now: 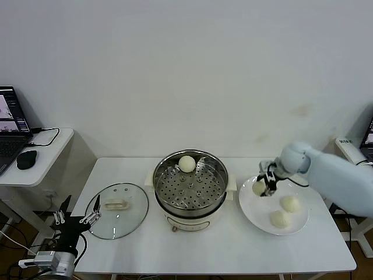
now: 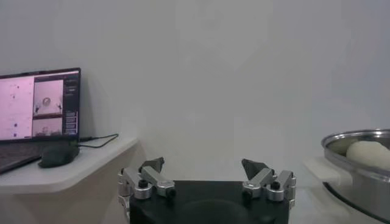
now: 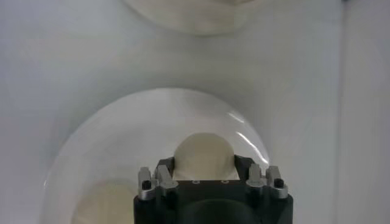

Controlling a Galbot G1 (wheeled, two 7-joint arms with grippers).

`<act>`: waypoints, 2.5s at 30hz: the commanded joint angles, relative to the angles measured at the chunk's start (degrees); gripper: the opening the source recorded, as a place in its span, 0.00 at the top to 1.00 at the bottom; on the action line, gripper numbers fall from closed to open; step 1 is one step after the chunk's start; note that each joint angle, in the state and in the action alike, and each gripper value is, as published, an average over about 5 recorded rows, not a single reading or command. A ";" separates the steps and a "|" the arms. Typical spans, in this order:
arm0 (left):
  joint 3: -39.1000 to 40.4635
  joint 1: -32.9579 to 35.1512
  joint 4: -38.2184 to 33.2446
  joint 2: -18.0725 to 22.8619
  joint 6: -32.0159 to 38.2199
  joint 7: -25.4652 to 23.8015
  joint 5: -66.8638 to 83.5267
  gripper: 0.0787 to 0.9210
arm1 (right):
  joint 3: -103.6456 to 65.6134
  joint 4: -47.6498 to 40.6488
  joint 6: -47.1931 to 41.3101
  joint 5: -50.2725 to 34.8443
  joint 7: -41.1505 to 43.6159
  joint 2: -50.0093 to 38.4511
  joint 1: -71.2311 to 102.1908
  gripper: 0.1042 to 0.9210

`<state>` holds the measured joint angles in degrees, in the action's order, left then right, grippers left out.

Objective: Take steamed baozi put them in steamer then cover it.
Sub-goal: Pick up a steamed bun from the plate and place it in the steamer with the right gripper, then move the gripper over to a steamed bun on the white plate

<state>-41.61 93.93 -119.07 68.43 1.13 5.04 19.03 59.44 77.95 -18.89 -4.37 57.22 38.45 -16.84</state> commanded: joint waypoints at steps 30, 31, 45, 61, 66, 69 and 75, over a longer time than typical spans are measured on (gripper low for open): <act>-1.57 -0.12 -2.11 0.73 0.37 0.15 -0.70 0.12 | 12.22 -5.22 -17.48 -30.49 -14.31 35.07 -9.70 0.34; -1.58 -0.11 -2.10 0.82 0.40 0.15 -0.73 0.12 | 12.14 -5.79 -17.56 -30.41 -14.48 35.72 -9.22 0.34; -1.57 0.09 -2.35 1.03 0.49 0.08 -0.48 0.12 | 10.84 -12.35 -18.25 -28.22 -15.79 41.41 -4.99 0.34; -1.14 0.09 -3.16 1.05 0.38 0.08 -0.37 0.12 | 13.47 -0.58 -19.02 -26.52 -8.78 31.52 -16.67 0.13; -0.72 -0.43 -3.53 0.62 -0.19 0.12 -0.12 0.12 | 16.78 8.54 -16.56 -25.21 -3.05 21.82 -26.76 0.12; -0.72 -0.61 -3.53 0.14 -0.48 0.18 0.24 0.12 | 19.85 13.85 -14.07 -23.83 0.28 15.10 -32.74 0.12; -0.18 -0.36 -3.74 -0.22 -0.58 0.15 0.22 0.12 | 25.38 20.88 -7.78 -17.91 4.86 0.70 -37.99 0.12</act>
<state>-42.18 93.37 -122.68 68.45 0.63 5.21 19.18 78.12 86.34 -33.08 -27.68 54.20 58.42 -42.87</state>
